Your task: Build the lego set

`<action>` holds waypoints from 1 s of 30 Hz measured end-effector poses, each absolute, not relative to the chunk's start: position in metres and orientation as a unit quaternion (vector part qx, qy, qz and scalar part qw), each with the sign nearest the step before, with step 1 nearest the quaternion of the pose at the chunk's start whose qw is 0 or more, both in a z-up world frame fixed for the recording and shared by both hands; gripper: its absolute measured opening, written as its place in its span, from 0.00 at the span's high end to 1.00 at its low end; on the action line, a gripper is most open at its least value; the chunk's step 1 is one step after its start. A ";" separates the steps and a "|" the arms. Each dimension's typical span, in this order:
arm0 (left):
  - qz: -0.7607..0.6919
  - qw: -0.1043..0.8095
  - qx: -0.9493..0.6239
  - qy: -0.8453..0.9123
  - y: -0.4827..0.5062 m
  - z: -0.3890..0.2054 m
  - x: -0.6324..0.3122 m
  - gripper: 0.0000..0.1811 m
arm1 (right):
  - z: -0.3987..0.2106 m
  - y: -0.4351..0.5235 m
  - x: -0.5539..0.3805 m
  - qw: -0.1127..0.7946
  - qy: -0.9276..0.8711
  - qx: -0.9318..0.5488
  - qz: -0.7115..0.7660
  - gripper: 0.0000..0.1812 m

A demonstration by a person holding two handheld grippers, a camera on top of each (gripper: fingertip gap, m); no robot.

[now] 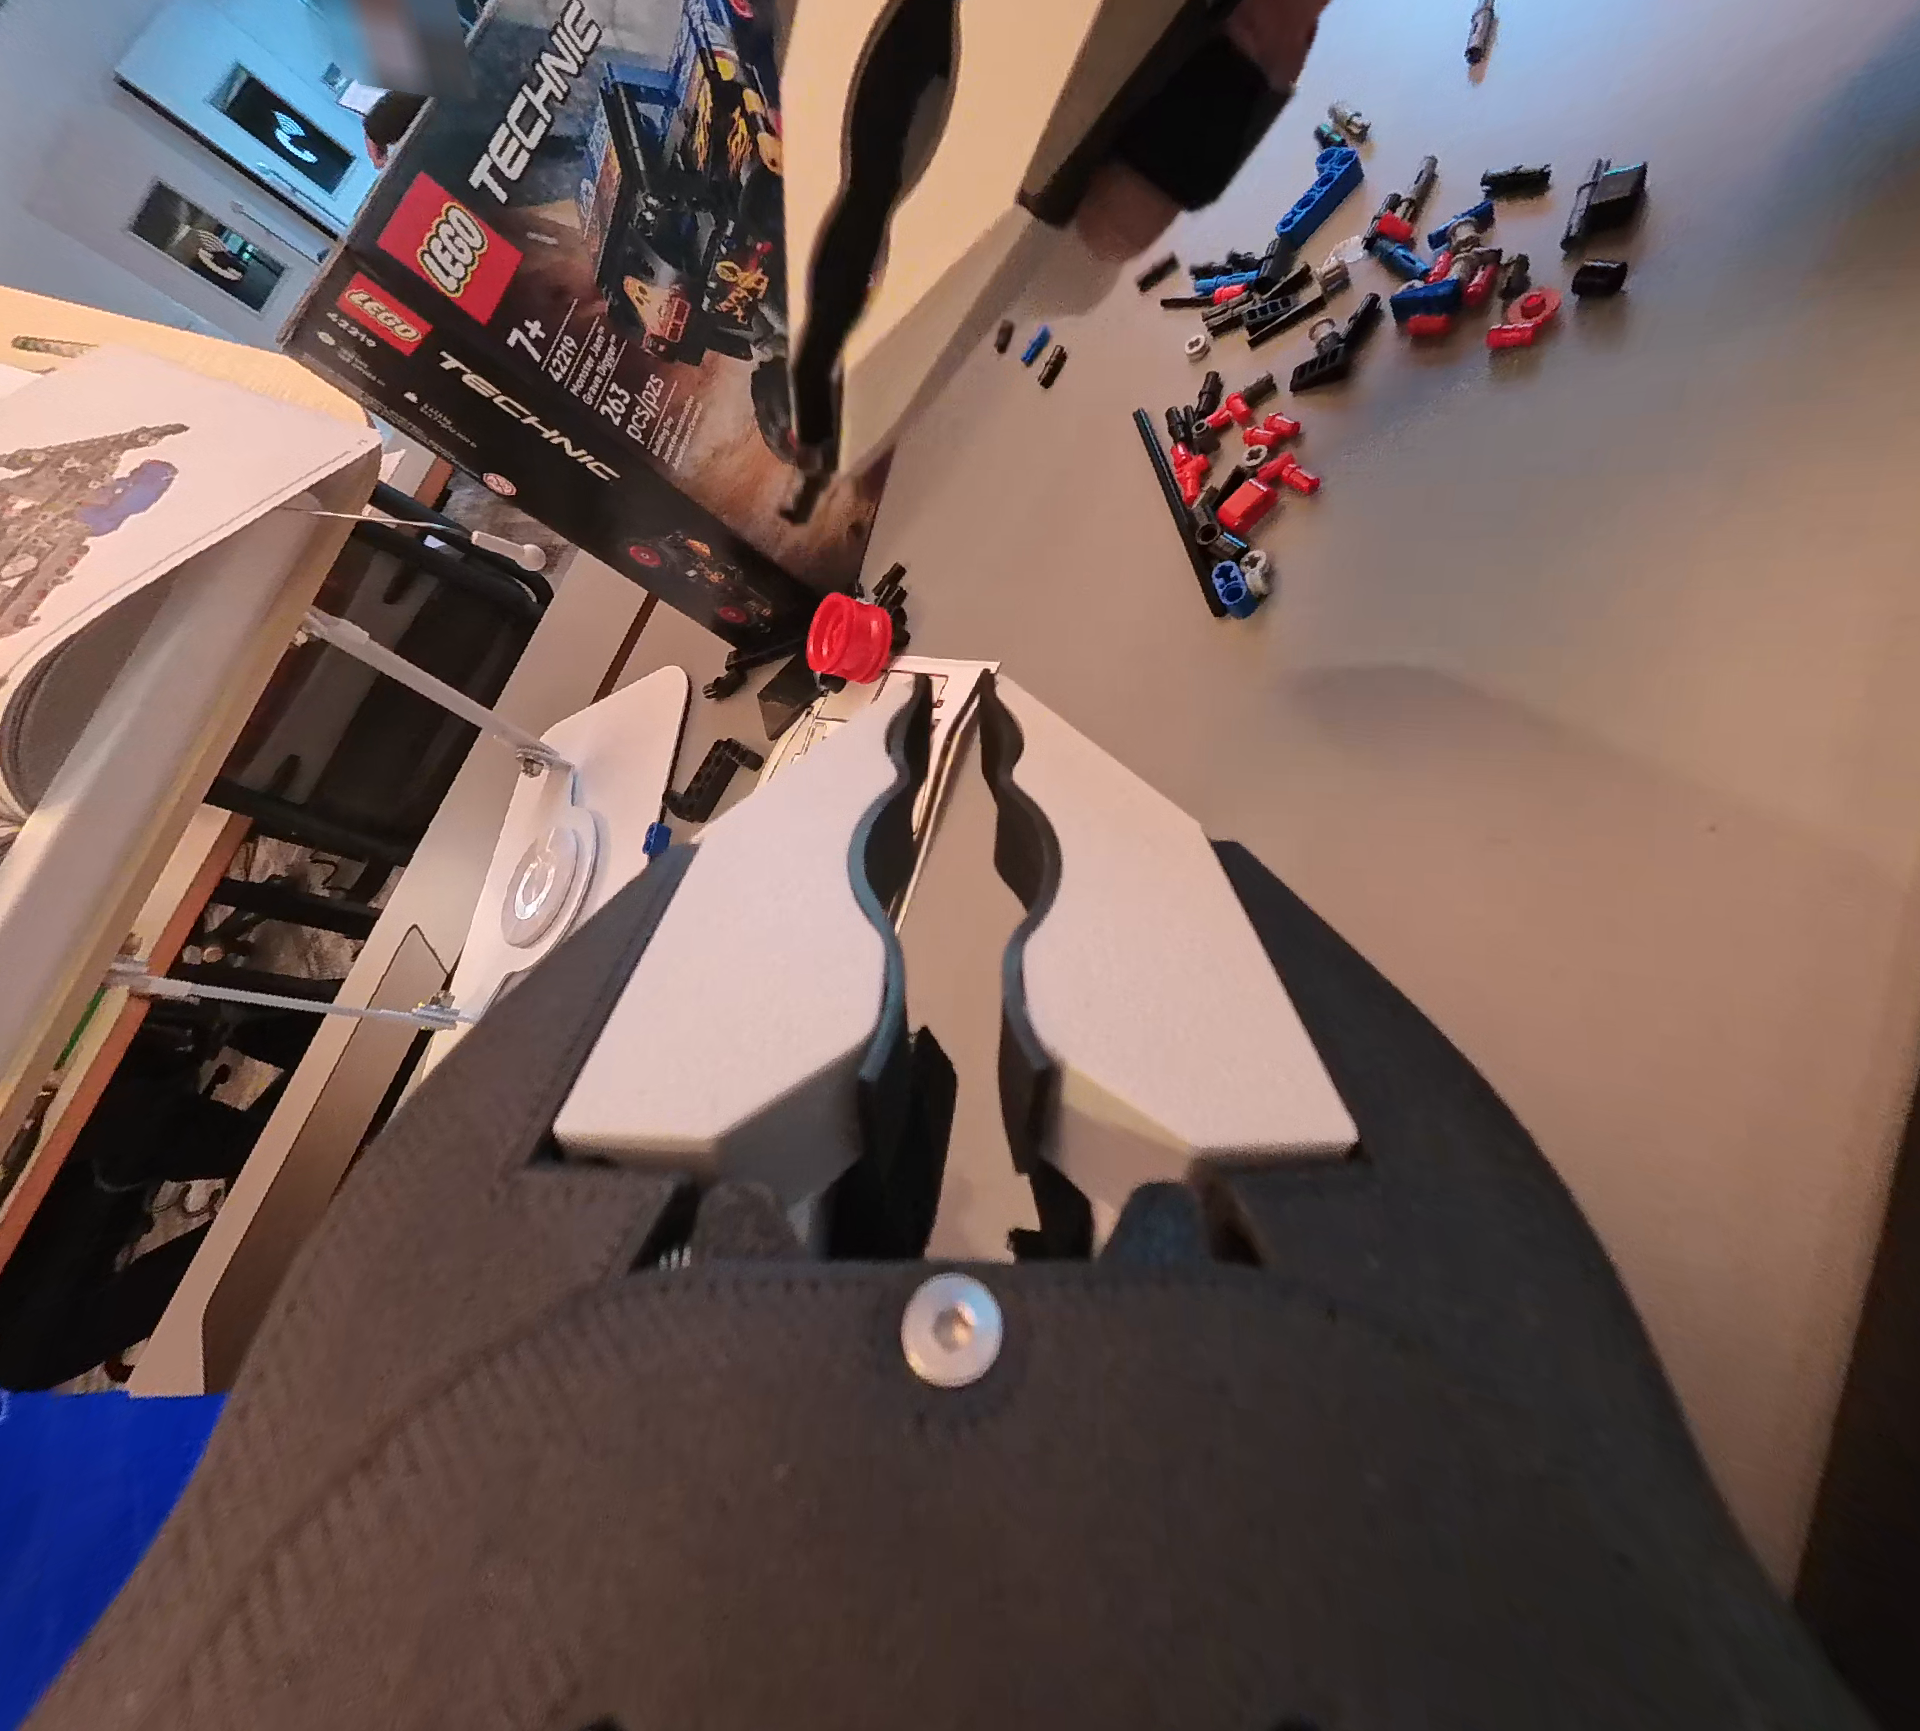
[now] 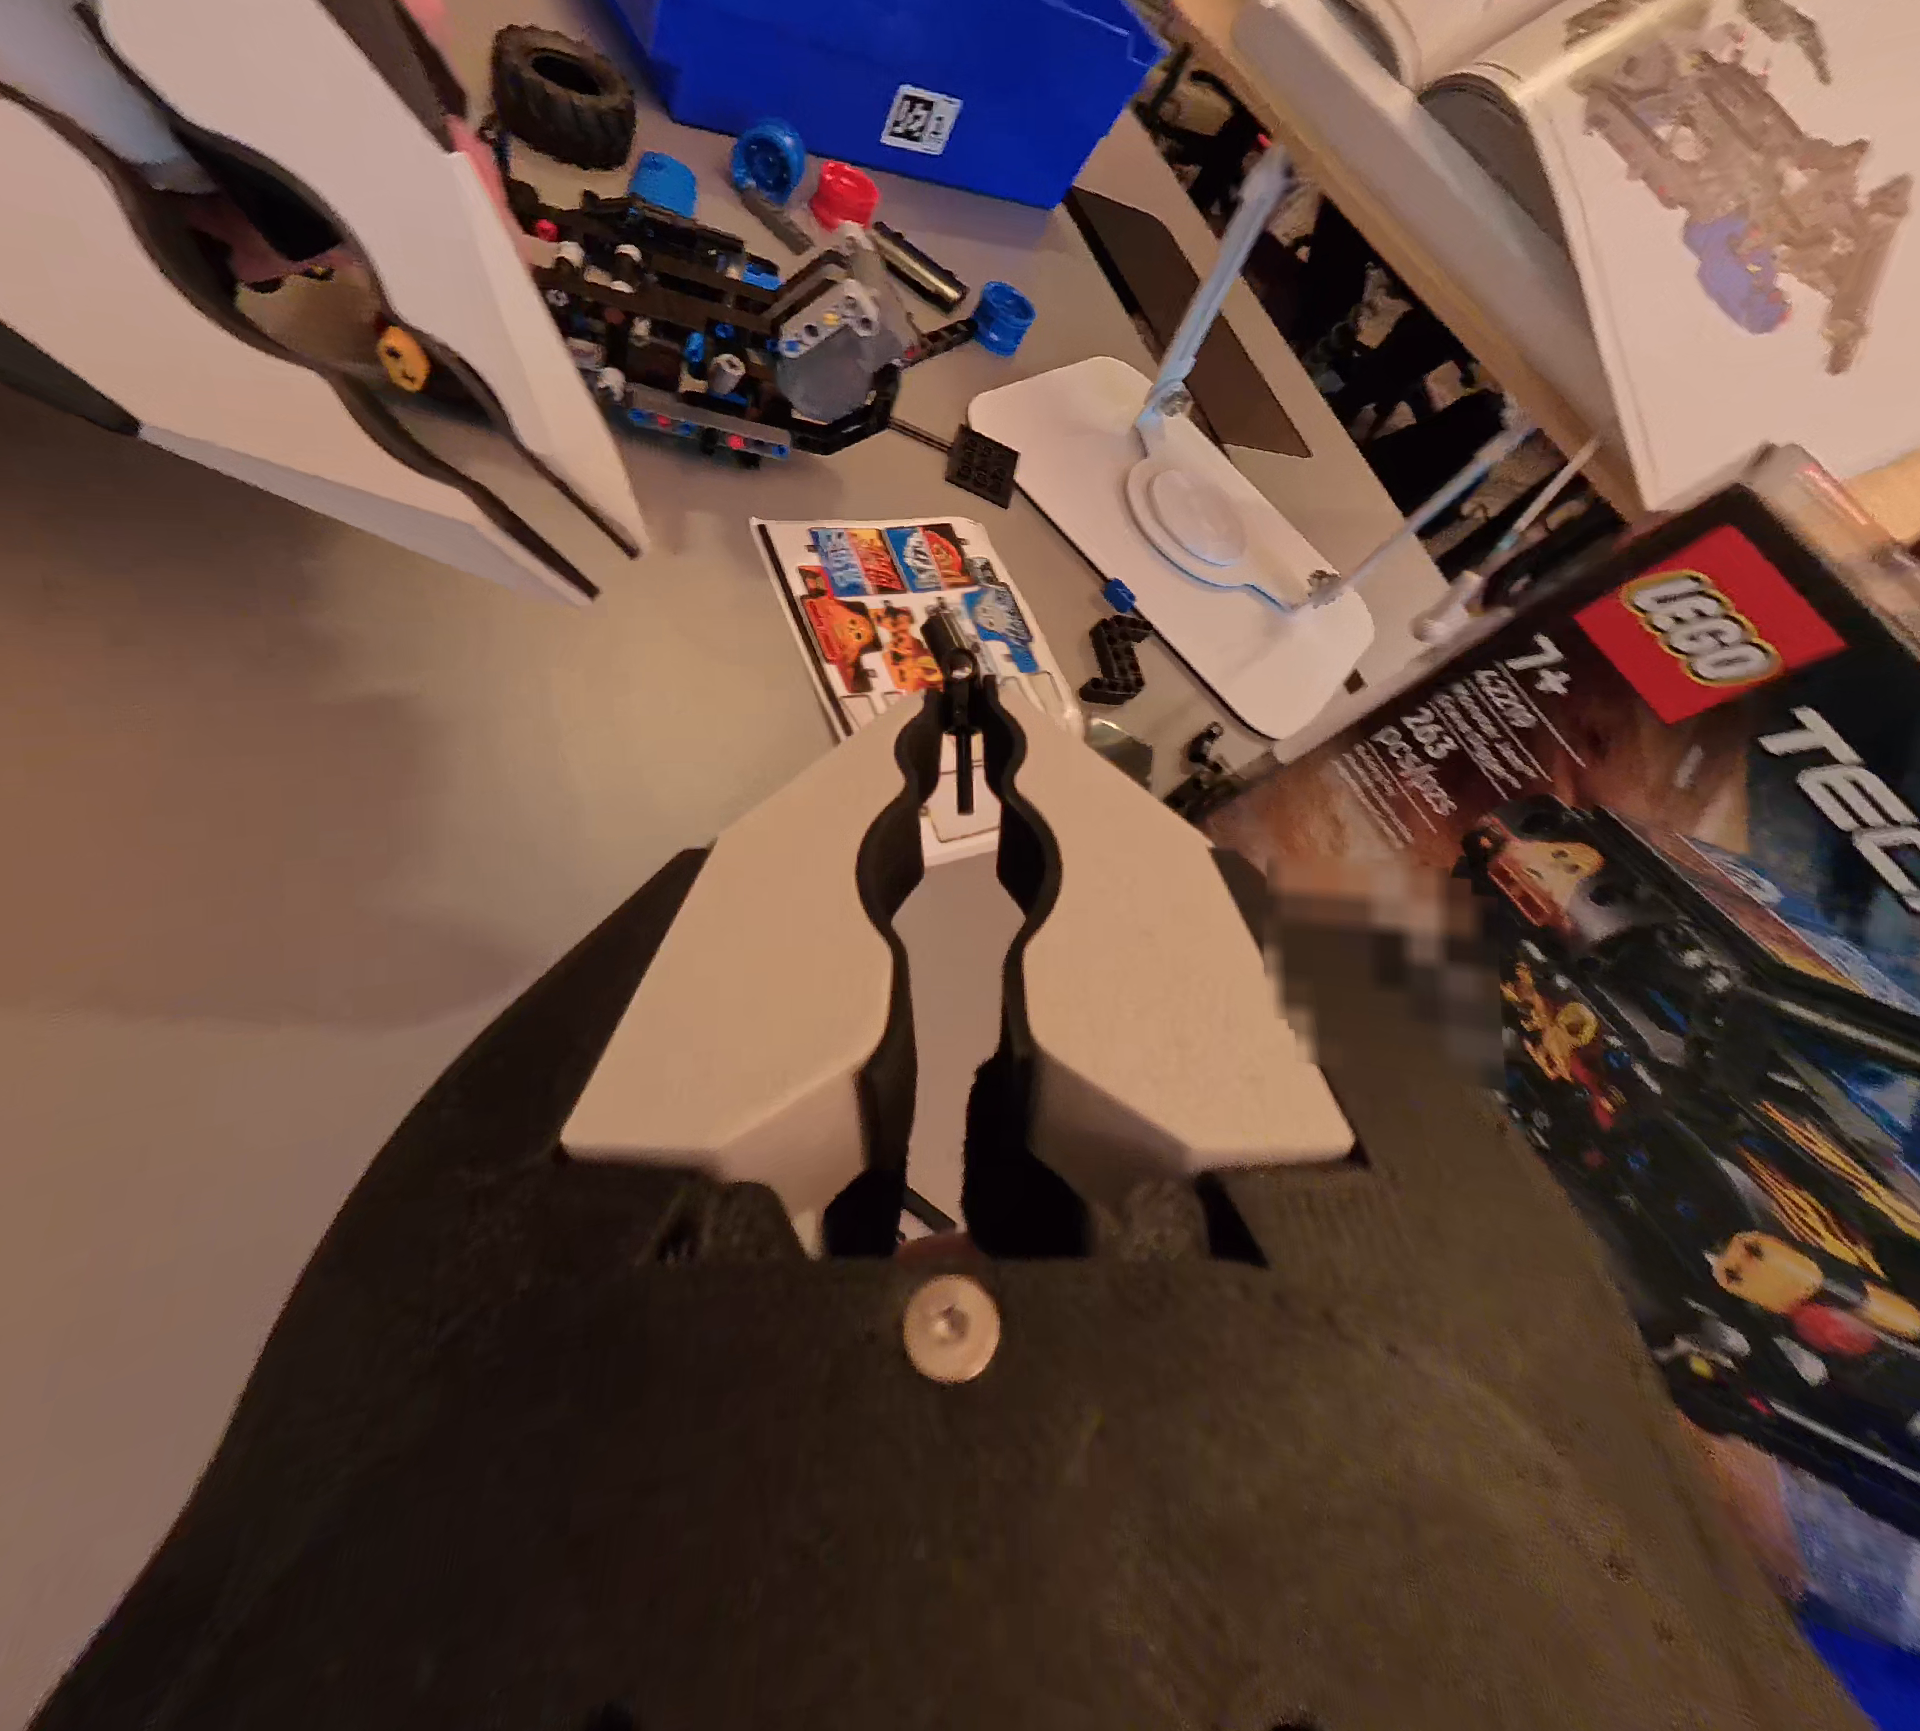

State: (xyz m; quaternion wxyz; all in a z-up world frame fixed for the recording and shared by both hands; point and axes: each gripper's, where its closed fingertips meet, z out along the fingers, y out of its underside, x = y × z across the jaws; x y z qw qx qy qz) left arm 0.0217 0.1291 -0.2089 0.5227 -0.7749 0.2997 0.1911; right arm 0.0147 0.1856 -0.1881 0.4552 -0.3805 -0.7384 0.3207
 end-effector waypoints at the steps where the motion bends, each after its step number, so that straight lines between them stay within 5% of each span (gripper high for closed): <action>1: 0.191 0.522 -0.775 0.300 0.129 -0.209 0.022 0.96 | -0.186 0.191 0.016 0.461 -0.732 -0.388 0.319 0.97; 30: 0.166 0.492 -0.773 0.364 0.122 -0.230 0.045 0.96 | -0.170 0.309 0.075 0.510 -0.596 -0.547 0.292 0.97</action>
